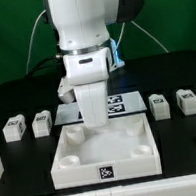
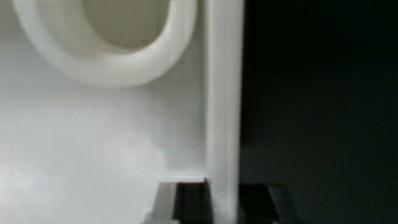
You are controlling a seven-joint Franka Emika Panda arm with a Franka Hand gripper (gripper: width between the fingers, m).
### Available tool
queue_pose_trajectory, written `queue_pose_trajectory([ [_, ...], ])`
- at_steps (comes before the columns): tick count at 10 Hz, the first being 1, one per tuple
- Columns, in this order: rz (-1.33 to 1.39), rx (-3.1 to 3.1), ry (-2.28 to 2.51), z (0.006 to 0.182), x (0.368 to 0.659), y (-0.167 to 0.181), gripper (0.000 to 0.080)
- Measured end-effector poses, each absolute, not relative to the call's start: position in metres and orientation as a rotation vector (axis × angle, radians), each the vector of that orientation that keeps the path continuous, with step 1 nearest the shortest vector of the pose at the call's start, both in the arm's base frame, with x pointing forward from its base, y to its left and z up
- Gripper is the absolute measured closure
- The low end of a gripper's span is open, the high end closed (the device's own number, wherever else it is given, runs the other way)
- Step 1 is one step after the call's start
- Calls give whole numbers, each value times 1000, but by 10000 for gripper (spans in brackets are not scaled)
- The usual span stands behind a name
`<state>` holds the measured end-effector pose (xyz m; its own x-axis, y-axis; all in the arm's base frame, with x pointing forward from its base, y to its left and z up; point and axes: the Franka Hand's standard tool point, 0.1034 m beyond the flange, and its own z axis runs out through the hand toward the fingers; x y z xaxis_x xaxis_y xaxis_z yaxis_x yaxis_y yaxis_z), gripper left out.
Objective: Assemble one leg
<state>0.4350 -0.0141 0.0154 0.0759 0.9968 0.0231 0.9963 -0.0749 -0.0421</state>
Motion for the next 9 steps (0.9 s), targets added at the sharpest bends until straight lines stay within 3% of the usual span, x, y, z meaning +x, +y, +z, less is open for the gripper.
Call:
queue_pose_trajectory([
  [9, -10, -2258, -2129, 16, 444, -6, 742],
])
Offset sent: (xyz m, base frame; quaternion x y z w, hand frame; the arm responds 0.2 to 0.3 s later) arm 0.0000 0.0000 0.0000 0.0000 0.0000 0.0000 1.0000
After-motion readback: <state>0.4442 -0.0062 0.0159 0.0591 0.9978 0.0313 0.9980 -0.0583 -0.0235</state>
